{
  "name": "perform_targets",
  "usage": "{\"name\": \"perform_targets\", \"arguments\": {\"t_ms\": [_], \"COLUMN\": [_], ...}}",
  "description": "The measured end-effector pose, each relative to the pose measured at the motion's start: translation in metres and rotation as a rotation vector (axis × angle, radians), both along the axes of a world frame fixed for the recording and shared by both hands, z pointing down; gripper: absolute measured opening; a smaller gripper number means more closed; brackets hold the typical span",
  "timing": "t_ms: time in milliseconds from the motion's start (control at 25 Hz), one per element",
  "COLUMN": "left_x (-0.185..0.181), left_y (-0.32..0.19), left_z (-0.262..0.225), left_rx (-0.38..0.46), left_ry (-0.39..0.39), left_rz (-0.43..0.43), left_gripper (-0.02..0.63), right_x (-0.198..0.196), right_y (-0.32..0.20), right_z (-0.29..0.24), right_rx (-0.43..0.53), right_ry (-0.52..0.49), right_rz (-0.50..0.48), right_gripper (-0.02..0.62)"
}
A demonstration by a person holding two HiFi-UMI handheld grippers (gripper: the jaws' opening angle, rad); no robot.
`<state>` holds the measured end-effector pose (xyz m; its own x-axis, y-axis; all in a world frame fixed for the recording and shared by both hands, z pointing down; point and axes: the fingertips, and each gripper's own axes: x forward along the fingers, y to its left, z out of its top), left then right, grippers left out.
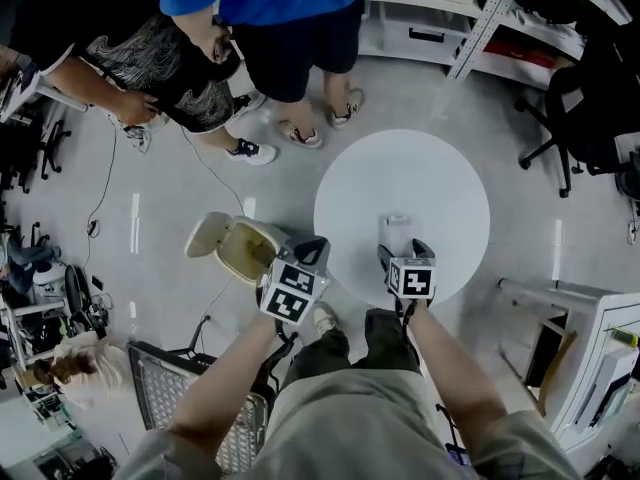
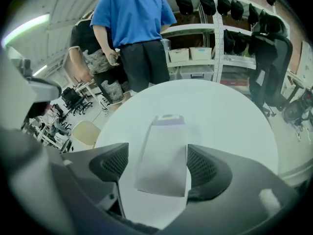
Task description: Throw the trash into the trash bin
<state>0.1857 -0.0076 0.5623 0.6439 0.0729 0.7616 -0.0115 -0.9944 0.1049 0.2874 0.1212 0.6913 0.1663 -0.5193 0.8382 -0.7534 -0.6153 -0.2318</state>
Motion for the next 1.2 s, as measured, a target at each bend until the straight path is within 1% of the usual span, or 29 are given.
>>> {"name": "perform_targets", "arguments": {"t_ms": [120,160,240,360,520,680,760,880,1000,1200], "left_x": [-0.007,-0.009,-0.013,-0.018,-0.026,-0.035,-0.044,-0.066,-0.099,-0.161], "left_y": [-0.001,-0.002,-0.003,-0.006,-0.010,-0.023,-0.038,-0.071,-0.107,-0.152], "left_z": [0.010,0.013,0.018,0.020,0.013,-0.005,-0.017,-0.033,-0.043,-0.048], "left_rx": [-0.011,-0.014,-0.020,-0.026,-0.016,0.011,0.027,0.058,0.083,0.107], "left_ry": [-0.024,-0.030,-0.039,-0.044,-0.036,0.011,0.033,0.050,0.056,0.063], "left_rz": [-0.009,-0.012,-0.022,-0.044,-0.071,-0.091,-0.118,-0.197,-0.319,-0.488], "left_gripper": [0.003,0.003,0.003,0.003,0.003,0.003,0.002,0.002,0.003,0.003], "right_x": [-0.002,0.000,0.004,0.007,0.008,0.002,-0.003,-0.014,-0.035,-0.081], "right_y": [0.001,0.001,0.002,0.000,-0.013,-0.037,-0.056,-0.095,-0.139,-0.208], "right_z": [0.012,0.014,0.016,0.014,-0.007,-0.039,-0.059,-0.092,-0.117,-0.133], "right_rx": [-0.037,-0.047,-0.062,-0.069,0.003,0.088,0.136,0.206,0.255,0.315], "right_ry": [-0.008,-0.003,0.010,0.018,0.006,0.007,0.012,0.026,0.027,0.035], "right_rz": [-0.016,-0.017,-0.022,-0.028,-0.042,-0.077,-0.100,-0.165,-0.271,-0.452], "right_gripper": [0.378,0.367,0.324,0.313,0.308,0.307,0.307,0.307,0.307,0.307]}}
